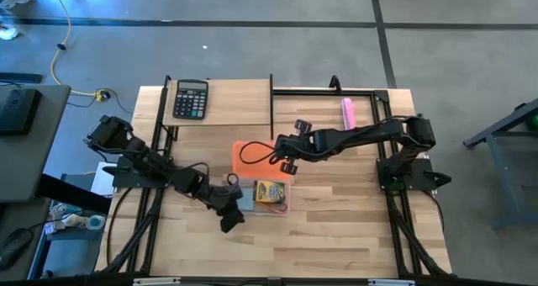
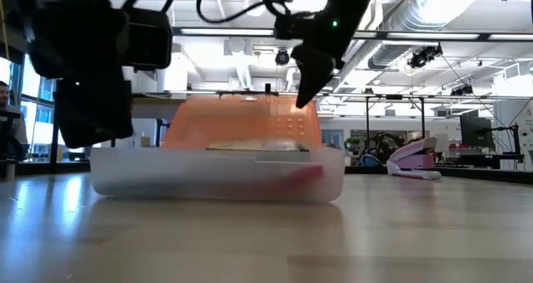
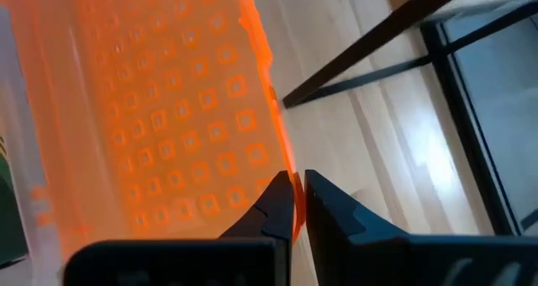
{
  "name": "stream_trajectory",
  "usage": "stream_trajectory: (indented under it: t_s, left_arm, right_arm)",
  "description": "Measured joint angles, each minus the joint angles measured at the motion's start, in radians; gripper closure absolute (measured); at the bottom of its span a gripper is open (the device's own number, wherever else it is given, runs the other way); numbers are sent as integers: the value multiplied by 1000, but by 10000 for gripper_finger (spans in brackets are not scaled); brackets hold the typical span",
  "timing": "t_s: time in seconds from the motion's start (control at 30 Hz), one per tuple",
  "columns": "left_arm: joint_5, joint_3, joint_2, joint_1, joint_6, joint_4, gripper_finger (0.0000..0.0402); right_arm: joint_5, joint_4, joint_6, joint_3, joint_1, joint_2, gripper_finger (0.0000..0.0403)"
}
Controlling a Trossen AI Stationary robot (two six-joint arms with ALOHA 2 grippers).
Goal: Pack school essentials
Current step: Close the orange supply box
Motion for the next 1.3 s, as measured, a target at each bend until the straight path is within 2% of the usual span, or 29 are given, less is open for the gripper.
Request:
stream_trajectory:
  t_s: [0.17,0.37,0.53,1.07,1.3]
  left_arm:
    - [-45,0,0,-32,41,-53,300]
    - [-180,1,-1,-56,109,-120,300]
    - [-217,1,-2,-58,128,-127,300]
    - [-240,1,-2,-57,101,-129,300]
    - [-252,0,-1,-54,101,-130,300]
  right_arm:
    - [-13,-2,2,0,-1,24,392]
    - [-28,-3,21,0,-2,24,392]
    - [-44,-9,25,0,-5,24,392]
    - [-7,-9,44,0,39,23,392]
    - [12,-69,43,70,58,23,391]
